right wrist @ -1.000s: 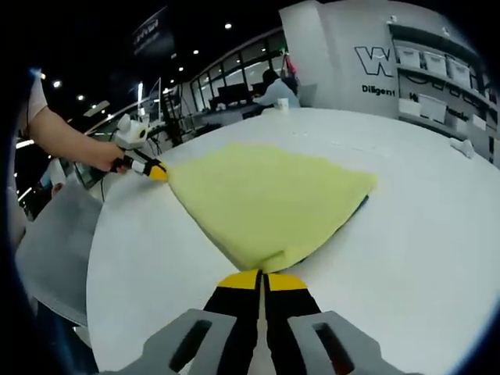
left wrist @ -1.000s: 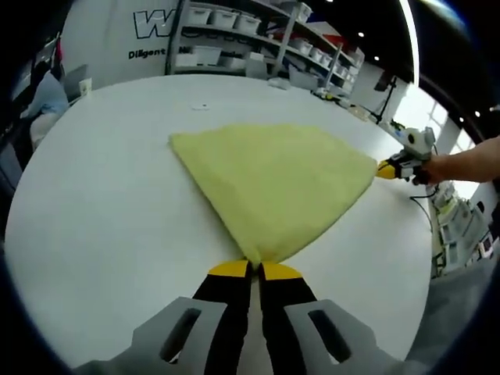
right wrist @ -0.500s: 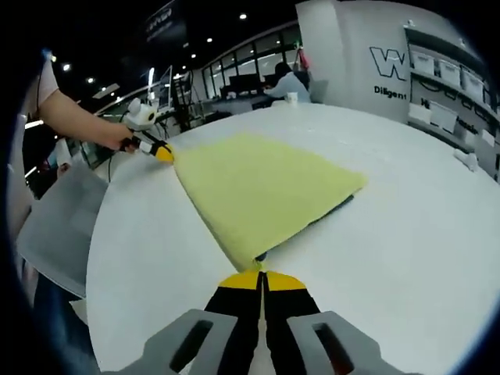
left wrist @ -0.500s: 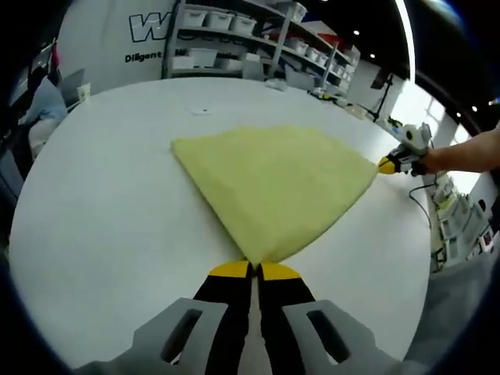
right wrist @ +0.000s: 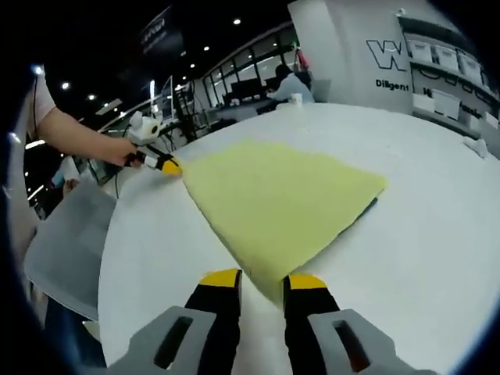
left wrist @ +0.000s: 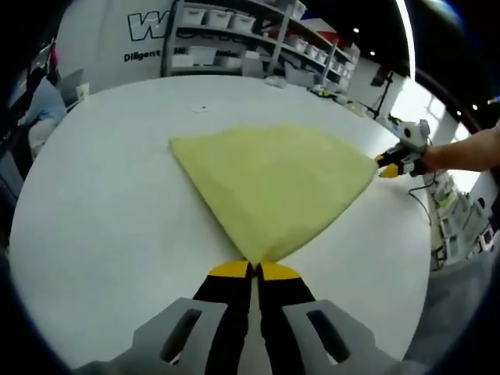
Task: Fold the garment on the visible template until the final outline fits inside the template.
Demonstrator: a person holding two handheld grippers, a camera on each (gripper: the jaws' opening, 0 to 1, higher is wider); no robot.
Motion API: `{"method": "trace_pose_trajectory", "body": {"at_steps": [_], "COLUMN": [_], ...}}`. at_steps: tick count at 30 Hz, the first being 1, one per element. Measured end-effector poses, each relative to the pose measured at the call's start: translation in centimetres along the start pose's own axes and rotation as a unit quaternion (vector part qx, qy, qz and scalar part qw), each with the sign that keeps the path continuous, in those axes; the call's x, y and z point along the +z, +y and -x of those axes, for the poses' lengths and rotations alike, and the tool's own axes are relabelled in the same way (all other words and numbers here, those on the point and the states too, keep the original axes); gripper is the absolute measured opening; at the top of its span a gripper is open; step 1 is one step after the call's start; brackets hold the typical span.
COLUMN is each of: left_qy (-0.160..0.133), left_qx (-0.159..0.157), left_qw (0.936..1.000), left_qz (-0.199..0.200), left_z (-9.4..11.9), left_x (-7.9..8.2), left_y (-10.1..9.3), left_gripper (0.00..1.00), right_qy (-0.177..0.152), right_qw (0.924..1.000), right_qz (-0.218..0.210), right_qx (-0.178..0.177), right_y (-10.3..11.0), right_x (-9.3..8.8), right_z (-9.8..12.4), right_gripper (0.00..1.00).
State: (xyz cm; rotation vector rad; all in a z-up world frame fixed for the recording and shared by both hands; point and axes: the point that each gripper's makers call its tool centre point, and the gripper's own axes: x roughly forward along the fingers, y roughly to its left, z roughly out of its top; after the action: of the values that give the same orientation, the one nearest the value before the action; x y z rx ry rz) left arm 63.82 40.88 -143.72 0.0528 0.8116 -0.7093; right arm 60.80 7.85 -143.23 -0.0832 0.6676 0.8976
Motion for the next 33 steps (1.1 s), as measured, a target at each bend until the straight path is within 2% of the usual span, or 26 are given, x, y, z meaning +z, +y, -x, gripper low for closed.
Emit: {"method": "trace_pose_trajectory", "body": {"at_steps": [3,4,6,10,18,23,25,27,29,30,31,33], "left_qy": [0.002,0.003,0.009,0.017,0.019,0.021,0.031,0.031,0.044,0.033,0.024,-0.011], "left_qx": [0.001,0.0,-0.002,-0.003,-0.009,-0.014,-0.022,-0.021,-0.005,0.01,0.013,0.014], "left_qw": [1.0,1.0,0.9999,0.9997,0.9997,0.9997,0.9992,0.9992,0.999,0.9994,0.9996,0.9998], "left_qz": [-0.001,-0.002,-0.009,-0.02,-0.013,0.002,0.015,0.015,0.006,0.003,0.006,-0.003], "left_z": [0.0,0.0,0.0,0.4,1.4,2.1,2.3,2.7,3.5,4.0,4.4,5.1], "left_x": [-0.1,-0.2,-0.5,-1.3,-2.6,-3.6,-4.3,-4.5,-5.2,-4.7,-4.3,-2.5], "left_y": [0.0,0.0,0.0,-0.4,-1.3,-2.2,-2.6,-2.8,-2.3,-1.8,-1.8,-2.1], "left_gripper": [0.04,0.04,0.03,0.03,0.03,0.04,0.04,0.04,0.02,0.01,0.01,0.0], "right_qy": [0.005,0.017,0.02,0.041,0.039,0.037,0.035,0.038,0.039,0.037,0.035,0.002], "right_qw": [0.9998,0.999,0.9989,0.9972,0.9968,0.9971,0.9975,0.9976,0.9977,0.9978,0.9981,0.9983], "right_qz": [0.012,0.039,0.037,0.061,0.067,0.064,0.059,0.055,0.055,0.055,0.039,0.04], "right_qx": [0.015,0.015,0.021,0.012,0.02,0.016,0.017,0.015,0.004,-0.004,-0.031,-0.043], "right_y": [0.3,0.0,0.3,0.3,2.1,2.7,3.1,3.4,3.2,2.9,2.1,1.9], "right_x": [-0.3,-0.7,-1.1,-2.5,-3.4,-3.9,-3.9,-4.0,-3.9,-3.7,-3.2,-1.6], "right_z": [0.3,0.5,0.7,1.3,2.1,2.6,2.9,3.3,3.9,4.2,4.8,5.2], "right_gripper": [0.0,0.0,0.0,0.0,0.0,0.0,0.0,0.0,0.0,0.0,0.04,0.06]}}
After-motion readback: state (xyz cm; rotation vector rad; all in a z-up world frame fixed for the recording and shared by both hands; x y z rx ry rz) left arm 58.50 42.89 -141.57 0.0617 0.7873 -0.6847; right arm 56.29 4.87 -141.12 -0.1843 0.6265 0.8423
